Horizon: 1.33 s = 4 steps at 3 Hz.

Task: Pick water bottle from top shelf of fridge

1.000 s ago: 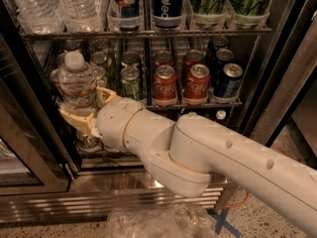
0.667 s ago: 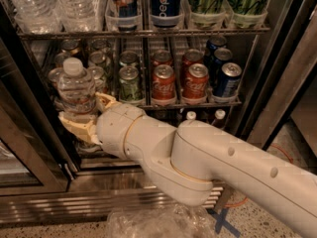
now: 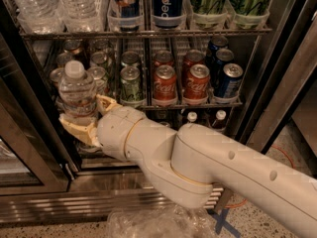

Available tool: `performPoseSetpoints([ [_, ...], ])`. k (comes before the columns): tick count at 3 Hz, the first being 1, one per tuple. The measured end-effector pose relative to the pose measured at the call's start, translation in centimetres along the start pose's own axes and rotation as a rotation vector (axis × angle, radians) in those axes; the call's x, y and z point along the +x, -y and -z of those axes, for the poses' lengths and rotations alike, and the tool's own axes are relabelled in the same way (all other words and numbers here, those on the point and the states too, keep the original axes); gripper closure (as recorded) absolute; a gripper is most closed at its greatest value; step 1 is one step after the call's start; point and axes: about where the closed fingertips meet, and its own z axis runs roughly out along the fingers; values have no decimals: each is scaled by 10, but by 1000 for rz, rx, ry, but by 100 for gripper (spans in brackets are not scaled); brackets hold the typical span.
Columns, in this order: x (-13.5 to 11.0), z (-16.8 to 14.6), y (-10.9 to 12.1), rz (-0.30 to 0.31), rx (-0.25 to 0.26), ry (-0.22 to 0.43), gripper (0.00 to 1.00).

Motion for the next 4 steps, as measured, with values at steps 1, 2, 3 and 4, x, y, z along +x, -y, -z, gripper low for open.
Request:
performPoseSetpoints([
  [1, 4, 0, 0, 0, 0, 0, 100],
  [2, 12, 0, -2, -1, -1, 0, 100],
  [3, 15, 2, -3, -8, -4, -10, 100],
  [4, 21, 9, -7, -26, -5, -22, 100],
])
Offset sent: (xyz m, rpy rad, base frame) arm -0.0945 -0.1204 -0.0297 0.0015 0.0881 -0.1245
